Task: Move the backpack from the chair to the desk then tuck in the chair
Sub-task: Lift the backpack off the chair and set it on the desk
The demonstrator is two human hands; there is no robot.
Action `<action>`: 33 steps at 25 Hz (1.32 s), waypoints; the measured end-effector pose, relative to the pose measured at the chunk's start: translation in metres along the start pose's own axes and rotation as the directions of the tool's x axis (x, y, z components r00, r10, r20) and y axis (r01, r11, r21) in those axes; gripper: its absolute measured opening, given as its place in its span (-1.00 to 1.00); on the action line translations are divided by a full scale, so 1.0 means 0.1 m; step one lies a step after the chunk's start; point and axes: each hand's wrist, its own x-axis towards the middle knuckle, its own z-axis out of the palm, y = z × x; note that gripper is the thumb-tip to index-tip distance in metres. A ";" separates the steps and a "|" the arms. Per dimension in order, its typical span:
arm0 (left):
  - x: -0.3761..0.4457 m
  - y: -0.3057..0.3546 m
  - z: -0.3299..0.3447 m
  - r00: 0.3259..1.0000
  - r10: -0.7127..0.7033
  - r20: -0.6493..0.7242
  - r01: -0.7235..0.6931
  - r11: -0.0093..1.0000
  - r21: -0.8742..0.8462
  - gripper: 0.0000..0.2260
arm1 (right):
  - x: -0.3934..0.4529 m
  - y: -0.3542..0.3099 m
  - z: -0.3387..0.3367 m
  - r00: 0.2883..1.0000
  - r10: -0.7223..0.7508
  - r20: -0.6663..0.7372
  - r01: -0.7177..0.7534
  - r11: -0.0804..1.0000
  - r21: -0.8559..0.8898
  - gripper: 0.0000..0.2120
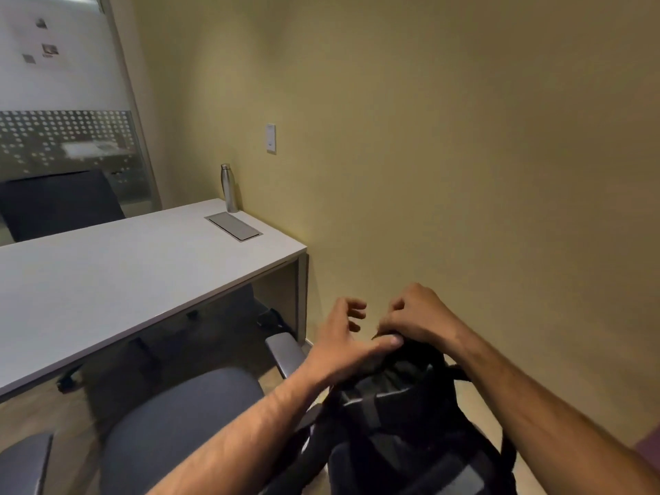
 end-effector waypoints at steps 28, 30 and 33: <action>3.08 0.38 0.27 0.823 -0.125 -0.555 -0.209 0.841 -0.499 -0.80 | 2.78 2.67 -0.62 0.985 -0.023 0.169 -0.089 0.773 0.628 0.11; 3.23 0.42 0.15 0.799 -0.103 -0.592 -0.245 0.844 -0.477 -0.79 | 2.98 2.65 -0.58 0.977 -0.071 0.202 -0.084 0.740 0.667 0.02; 3.48 0.42 -0.06 0.767 -0.064 -0.638 -0.292 0.852 -0.435 -0.79 | 3.40 2.56 -0.50 0.956 -0.107 0.274 -0.114 0.724 0.680 -0.13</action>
